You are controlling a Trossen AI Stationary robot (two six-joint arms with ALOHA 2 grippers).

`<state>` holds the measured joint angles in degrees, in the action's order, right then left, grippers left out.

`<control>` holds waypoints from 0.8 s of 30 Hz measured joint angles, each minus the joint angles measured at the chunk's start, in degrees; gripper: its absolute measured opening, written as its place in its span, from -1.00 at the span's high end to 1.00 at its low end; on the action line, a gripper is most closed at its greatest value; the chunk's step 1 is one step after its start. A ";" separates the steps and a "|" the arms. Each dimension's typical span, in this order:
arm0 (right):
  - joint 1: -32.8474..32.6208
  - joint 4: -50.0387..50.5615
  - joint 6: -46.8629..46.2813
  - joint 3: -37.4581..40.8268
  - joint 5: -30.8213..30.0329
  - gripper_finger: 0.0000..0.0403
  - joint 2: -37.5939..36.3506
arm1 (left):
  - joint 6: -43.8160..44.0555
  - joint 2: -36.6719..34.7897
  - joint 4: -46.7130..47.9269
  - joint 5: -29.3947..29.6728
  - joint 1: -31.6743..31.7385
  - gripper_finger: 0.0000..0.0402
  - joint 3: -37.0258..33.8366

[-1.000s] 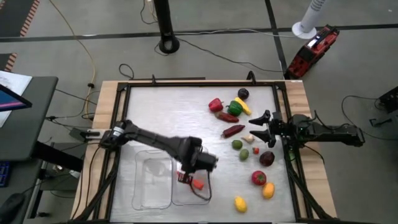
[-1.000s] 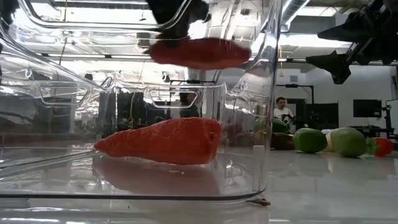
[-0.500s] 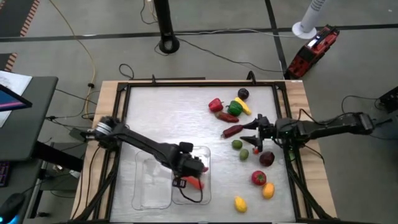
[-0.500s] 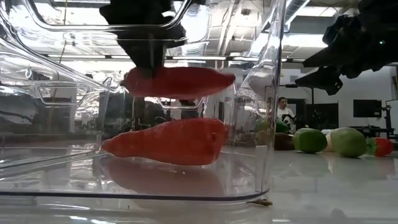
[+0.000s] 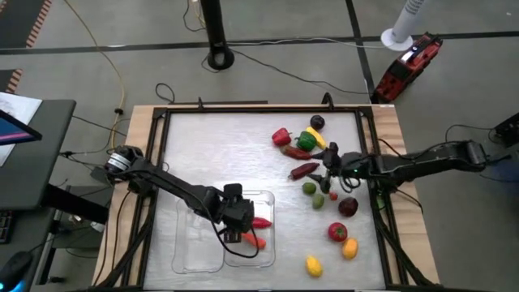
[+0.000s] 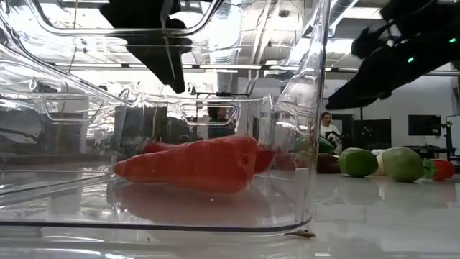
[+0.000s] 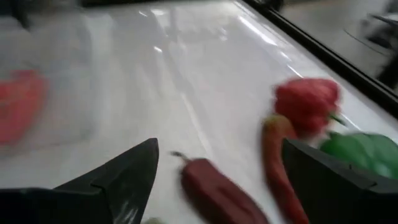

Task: Sort produce into baskets
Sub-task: Put the top dark red chili pepper into the right transparent bin

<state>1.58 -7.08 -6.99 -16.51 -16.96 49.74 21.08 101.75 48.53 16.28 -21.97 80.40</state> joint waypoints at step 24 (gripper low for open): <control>17.22 2.39 6.74 -15.12 5.19 -0.62 36.07 | -12.52 -30.87 -42.44 5.01 0.19 -0.21 -31.22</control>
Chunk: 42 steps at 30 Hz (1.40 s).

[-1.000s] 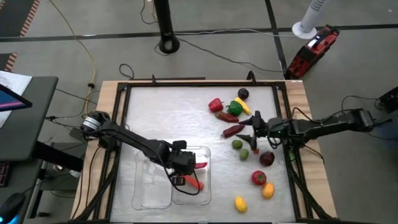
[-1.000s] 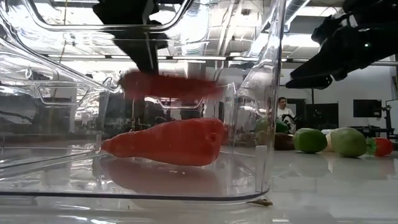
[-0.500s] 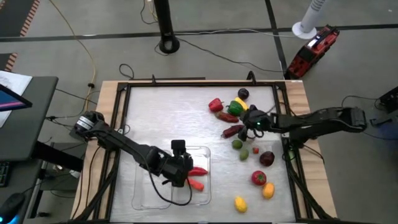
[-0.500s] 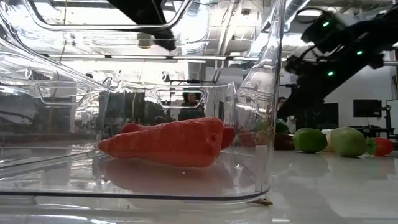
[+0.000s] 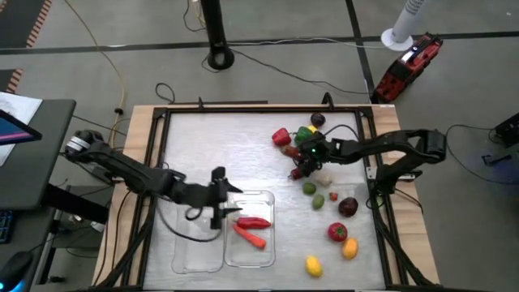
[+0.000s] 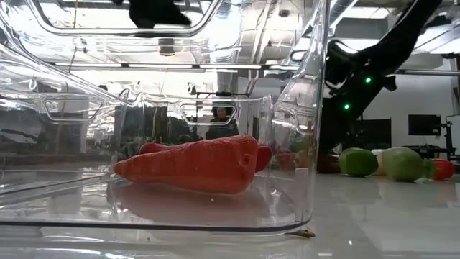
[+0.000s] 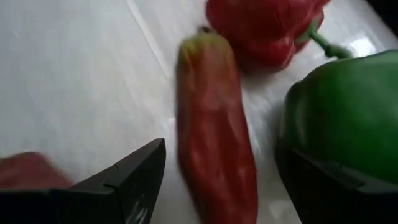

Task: Sort produce into baskets
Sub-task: Put the top dark red chili pepper into the right transparent bin

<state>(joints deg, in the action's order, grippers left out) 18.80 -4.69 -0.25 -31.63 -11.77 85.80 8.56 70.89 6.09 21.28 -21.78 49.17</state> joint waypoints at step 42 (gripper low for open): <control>-37.16 2.48 -7.71 -25.68 3.11 0.21 0.52 | -16.57 -8.08 -23.89 6.00 3.19 -0.21 -8.22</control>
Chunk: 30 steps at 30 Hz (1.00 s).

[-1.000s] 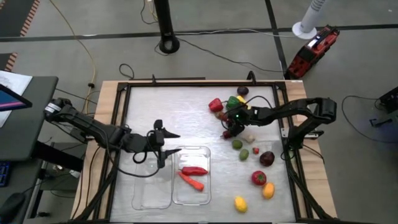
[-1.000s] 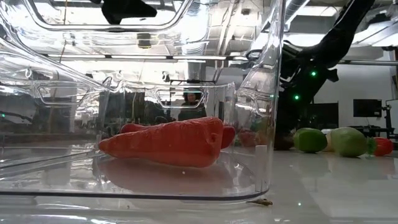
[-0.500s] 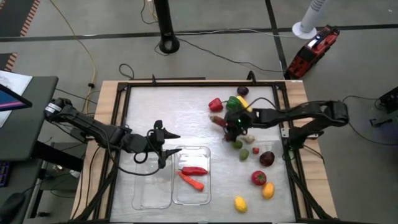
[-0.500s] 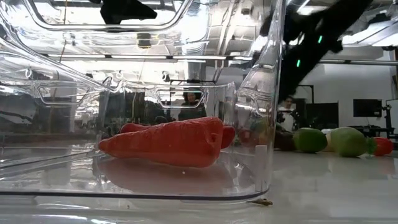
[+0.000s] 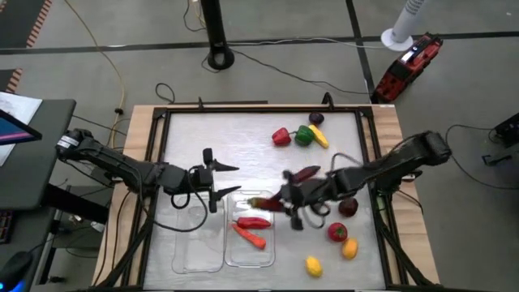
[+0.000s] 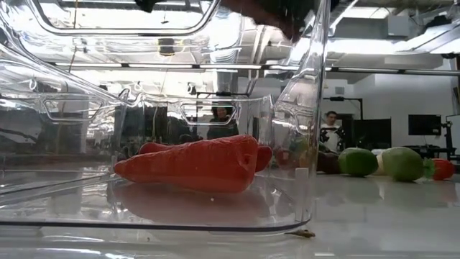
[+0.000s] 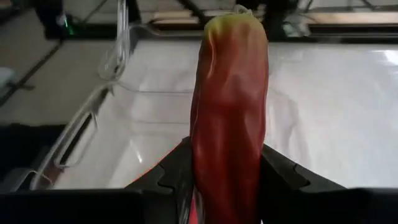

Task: Sort produce into baskets
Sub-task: Put the top dark red chili pepper into the right transparent bin, then put the top green lime into the left transparent bin

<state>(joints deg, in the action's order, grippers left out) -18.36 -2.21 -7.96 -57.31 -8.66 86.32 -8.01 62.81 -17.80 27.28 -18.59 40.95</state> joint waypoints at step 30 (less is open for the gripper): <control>-13.05 43.53 -23.84 -6.18 -14.83 -0.55 -1.66 | 6.75 -3.52 10.10 -2.50 -0.65 -0.21 0.85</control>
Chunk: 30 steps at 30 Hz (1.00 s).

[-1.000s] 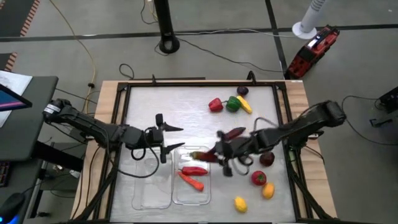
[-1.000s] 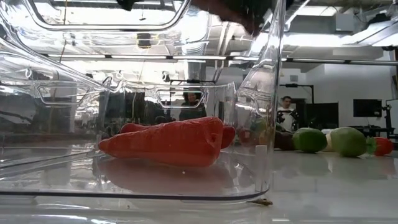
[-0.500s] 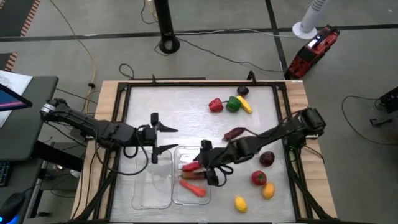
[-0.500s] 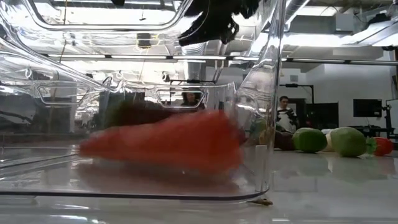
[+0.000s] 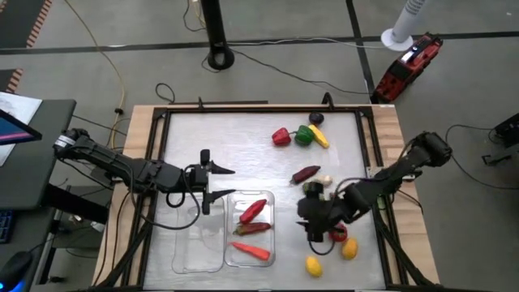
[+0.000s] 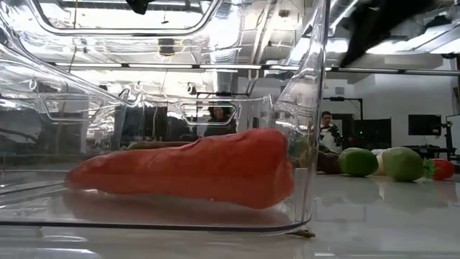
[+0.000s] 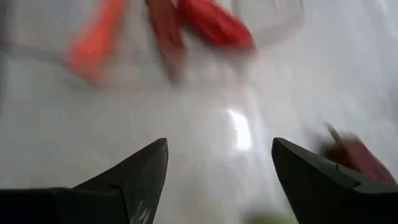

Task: Sort produce into baskets
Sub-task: Put the top green lime into the left transparent bin

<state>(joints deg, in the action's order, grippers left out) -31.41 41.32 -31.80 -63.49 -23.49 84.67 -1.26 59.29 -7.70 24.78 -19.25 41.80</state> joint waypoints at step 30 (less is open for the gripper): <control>14.77 -14.38 1.96 24.26 -0.78 -0.48 -1.30 | 3.40 0.00 0.73 -0.29 -0.02 -0.21 0.00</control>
<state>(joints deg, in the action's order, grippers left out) -16.63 26.94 -29.84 -39.23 -24.27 83.36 2.14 59.29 -6.97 24.49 -19.27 41.80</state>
